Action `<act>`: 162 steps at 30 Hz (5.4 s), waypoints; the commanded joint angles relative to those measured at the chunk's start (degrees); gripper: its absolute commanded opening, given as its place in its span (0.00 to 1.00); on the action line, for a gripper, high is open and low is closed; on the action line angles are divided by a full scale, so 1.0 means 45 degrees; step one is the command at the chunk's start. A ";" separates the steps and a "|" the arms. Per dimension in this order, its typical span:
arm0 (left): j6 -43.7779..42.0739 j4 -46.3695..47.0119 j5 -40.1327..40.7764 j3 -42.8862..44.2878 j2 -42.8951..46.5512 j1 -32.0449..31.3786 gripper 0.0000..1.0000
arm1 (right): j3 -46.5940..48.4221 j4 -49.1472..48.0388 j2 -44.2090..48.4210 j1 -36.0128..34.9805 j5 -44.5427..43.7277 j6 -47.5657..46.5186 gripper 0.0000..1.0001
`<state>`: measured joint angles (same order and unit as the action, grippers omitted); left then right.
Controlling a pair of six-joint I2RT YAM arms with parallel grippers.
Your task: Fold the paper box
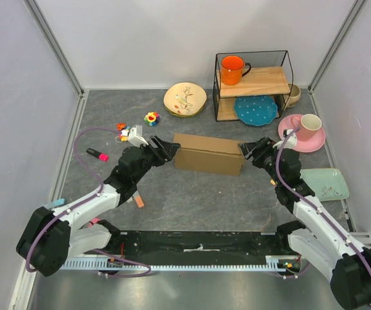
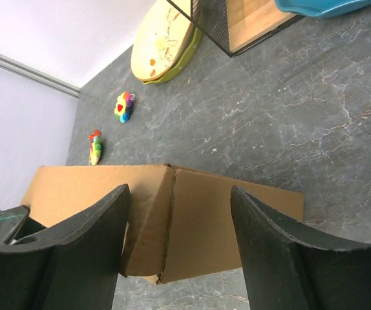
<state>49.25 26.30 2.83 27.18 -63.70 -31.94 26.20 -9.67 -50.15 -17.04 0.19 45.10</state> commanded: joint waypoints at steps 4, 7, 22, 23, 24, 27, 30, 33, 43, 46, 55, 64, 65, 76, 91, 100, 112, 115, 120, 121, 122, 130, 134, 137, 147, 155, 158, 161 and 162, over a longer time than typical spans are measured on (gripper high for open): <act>-0.0301 -0.0806 -0.0102 0.0190 -0.0297 0.0028 0.76 | -0.2381 -0.1189 0.0247 0.0895 0.1110 0.0953 0.71; -0.0359 -0.0865 -0.0102 0.0210 -0.0297 0.0028 0.76 | -0.2850 -0.1736 -0.0085 0.1168 0.1384 0.1090 0.71; -0.0301 -0.1177 -0.0511 0.0756 -0.0434 0.0243 0.84 | -0.4162 -0.3399 -0.1805 0.2790 0.2595 0.1208 0.71; -0.0282 -0.1197 -0.0570 0.0815 -0.0414 0.0263 0.85 | -0.4103 -0.3320 -0.1766 0.2790 0.2576 0.1169 0.71; -0.0262 -0.1255 -0.0551 0.0893 -0.0376 0.0321 0.86 | -0.3948 -0.3242 -0.1669 0.2790 0.2576 0.1091 0.71; -0.0146 -0.1353 -0.0921 0.1283 -0.0258 0.0477 0.88 | -0.3596 -0.2774 -0.1532 0.2790 0.2537 0.0935 0.71; 0.0088 -0.1353 -0.1292 0.1577 -0.0258 0.0614 0.89 | -0.3381 -0.2480 -0.1395 0.2790 0.2498 0.0779 0.71; 0.0381 -0.1100 -0.1545 0.1675 -0.0277 0.0750 0.90 | -0.3224 -0.2246 -0.1394 0.2790 0.2498 0.0642 0.71; 0.1378 0.0657 -0.3186 0.1285 -0.1448 0.1083 0.86 | -0.3263 -0.2226 -0.1492 0.2809 0.2576 0.0466 0.71; 0.1593 0.1028 -0.3402 0.1012 -0.1878 0.1141 0.84 | -0.3263 -0.2206 -0.1414 0.2809 0.2576 0.0446 0.71; 0.2745 0.3040 -0.4203 0.0152 -0.2991 0.1591 0.78 | -0.3418 -0.2089 -0.1258 0.2790 0.2576 0.0368 0.71; 0.3487 0.5167 -0.4633 -0.1077 -0.5002 0.1728 0.70 | -0.3712 -0.1894 -0.1063 0.2790 0.2401 0.0270 0.71; 0.3546 0.5557 -0.4633 -0.1176 -0.5159 0.1728 0.69 | -0.3673 -0.1874 -0.1062 0.2790 0.2400 0.0232 0.71; 0.3079 0.4820 -0.4379 -0.1216 -0.5103 0.1728 0.62 | -0.2054 -0.1171 -0.0398 0.2790 0.2907 0.1089 0.76; 0.2590 0.3686 -0.4399 -0.0474 -0.4848 0.1728 0.63 | -0.2535 -0.2752 -0.0534 0.3551 0.3728 0.2028 0.77; 0.2452 0.3685 -0.4340 -0.0765 -0.5120 0.1728 0.61 | -0.5115 -0.4432 -0.2077 0.4978 0.4334 0.1716 0.75; 0.2181 0.3144 -0.4281 -0.0320 -0.3874 0.1728 0.64 | -0.3249 -0.2991 -0.1143 0.5017 0.4744 0.1755 0.78; 0.2024 0.2498 -0.4262 0.0169 -0.3306 0.1728 0.71 | -0.1879 -0.1740 -0.0906 0.5016 0.4821 0.1619 0.82; 0.1829 0.2026 -0.4438 0.0601 -0.2935 0.1728 0.72 | -0.1017 -0.1269 -0.1920 0.4939 0.5466 0.1403 0.82; 0.1789 0.1987 -0.4438 0.0581 -0.2876 0.1728 0.72 | -0.0978 -0.1153 -0.1902 0.4861 0.5467 0.1306 0.82; 0.1750 0.1909 -0.4418 0.0581 -0.2779 0.1728 0.73 | -0.0881 -0.0997 -0.1883 0.4764 0.5389 0.1131 0.82; 0.1125 0.1615 -0.4711 0.0231 -0.2174 0.1708 0.62 | -0.0078 0.1289 -0.1416 0.2772 0.4217 -0.0627 0.69; 0.0755 0.1577 -0.4672 -0.0355 -0.1472 0.1572 0.43 | -0.0859 0.1757 0.0143 0.1856 0.3671 -0.0725 0.48; 0.0423 0.1284 -0.4555 -0.0882 -0.0517 0.1221 0.35 | -0.1445 0.2110 0.1373 0.1250 0.3338 -0.0609 0.38; -0.1277 -0.2344 -0.3522 -0.3010 0.5998 -0.0519 0.49 | -0.1993 0.5234 0.4386 0.0427 0.3552 -0.0843 0.53; -0.2137 -0.5745 -0.2291 -0.2408 0.9995 -0.0519 0.75 | -0.0845 0.5917 0.5304 0.0368 0.3144 -0.0647 0.80; -0.2040 -0.6217 -0.1704 -0.1804 0.9938 -0.0519 0.83 | 0.0150 0.6133 0.5247 0.0349 0.2792 -0.0648 0.87; -0.1709 -0.6041 -0.1391 -0.1549 0.9025 -0.0519 0.85 | 0.0662 0.5861 0.4740 0.0349 0.2382 -0.0745 0.92; -0.1533 -0.6118 -0.1217 -0.1509 0.8710 -0.0519 0.85 | 0.0663 0.5706 0.4545 0.0349 0.2091 -0.0803 0.92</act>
<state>42.70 1.28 -6.17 17.32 -19.97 -34.22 24.36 18.28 -27.70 -15.27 13.34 42.57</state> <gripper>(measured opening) 0.846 0.909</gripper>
